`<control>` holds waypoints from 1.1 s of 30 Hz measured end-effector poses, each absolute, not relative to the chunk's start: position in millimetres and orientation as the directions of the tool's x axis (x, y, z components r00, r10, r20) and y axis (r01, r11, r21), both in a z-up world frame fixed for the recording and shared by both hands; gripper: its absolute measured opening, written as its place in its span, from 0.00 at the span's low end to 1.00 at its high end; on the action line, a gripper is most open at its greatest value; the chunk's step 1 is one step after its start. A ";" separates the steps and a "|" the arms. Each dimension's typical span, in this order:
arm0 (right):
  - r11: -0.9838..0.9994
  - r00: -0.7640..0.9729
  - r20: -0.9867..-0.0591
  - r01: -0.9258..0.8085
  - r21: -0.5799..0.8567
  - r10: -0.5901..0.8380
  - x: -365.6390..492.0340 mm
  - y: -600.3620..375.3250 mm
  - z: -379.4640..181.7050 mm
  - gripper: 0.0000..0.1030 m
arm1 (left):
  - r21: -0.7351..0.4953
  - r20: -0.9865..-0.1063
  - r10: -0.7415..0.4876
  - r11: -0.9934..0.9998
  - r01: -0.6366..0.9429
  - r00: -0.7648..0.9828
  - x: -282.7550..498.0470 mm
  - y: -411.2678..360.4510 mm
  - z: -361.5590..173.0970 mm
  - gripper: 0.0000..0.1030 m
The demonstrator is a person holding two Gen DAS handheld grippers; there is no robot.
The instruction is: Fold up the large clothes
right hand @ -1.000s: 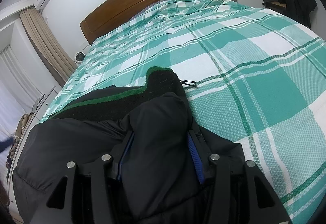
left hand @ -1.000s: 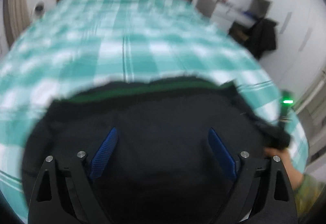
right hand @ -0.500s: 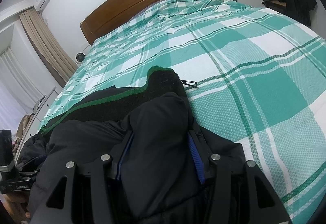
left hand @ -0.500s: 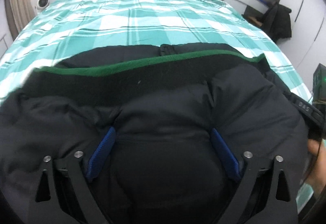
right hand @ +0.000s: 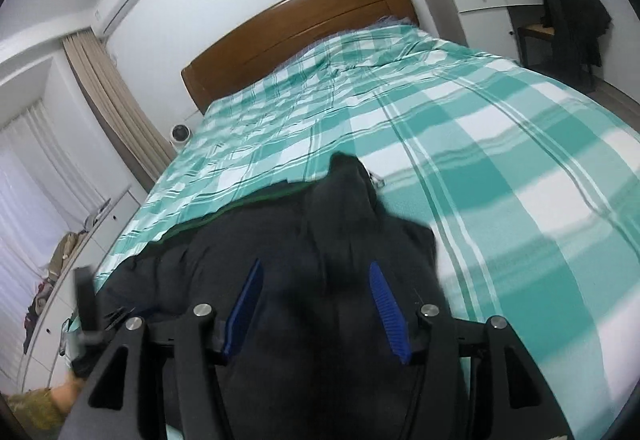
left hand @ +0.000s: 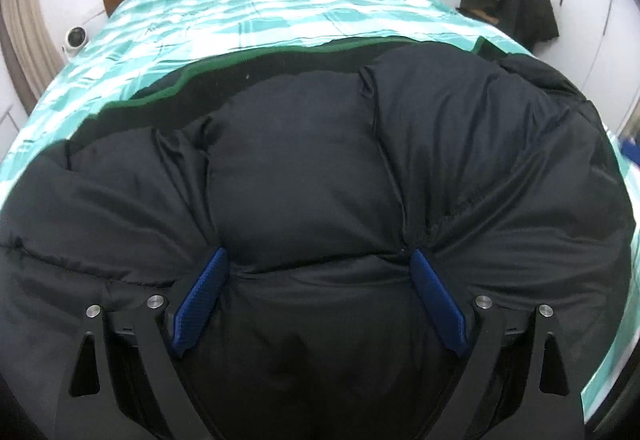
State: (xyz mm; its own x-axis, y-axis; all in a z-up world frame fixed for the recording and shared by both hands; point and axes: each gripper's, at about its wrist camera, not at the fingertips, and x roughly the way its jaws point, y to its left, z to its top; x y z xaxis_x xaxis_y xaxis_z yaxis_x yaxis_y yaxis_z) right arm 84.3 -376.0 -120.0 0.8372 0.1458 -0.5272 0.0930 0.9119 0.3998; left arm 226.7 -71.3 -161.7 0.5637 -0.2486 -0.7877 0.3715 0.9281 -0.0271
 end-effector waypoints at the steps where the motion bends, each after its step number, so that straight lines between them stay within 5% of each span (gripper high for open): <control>1: 0.915 0.837 -0.529 0.095 0.391 0.139 74.9 -373.2 -122.0 0.55 | -0.030 -0.787 -0.252 0.928 0.372 0.563 226.3 -70.5 -161.7 0.89; 12: 0.960 0.845 -0.516 0.013 0.281 0.140 -1.8 -347.6 -107.5 0.55 | -0.051 -0.781 -0.289 0.914 0.403 0.554 173.3 -58.0 -132.6 0.84; 33: 0.924 0.802 -0.583 0.115 0.364 0.131 -15.7 -368.0 -140.1 0.55 | 0.058 -0.754 -0.226 0.912 0.405 0.616 136.0 -70.2 -161.1 0.79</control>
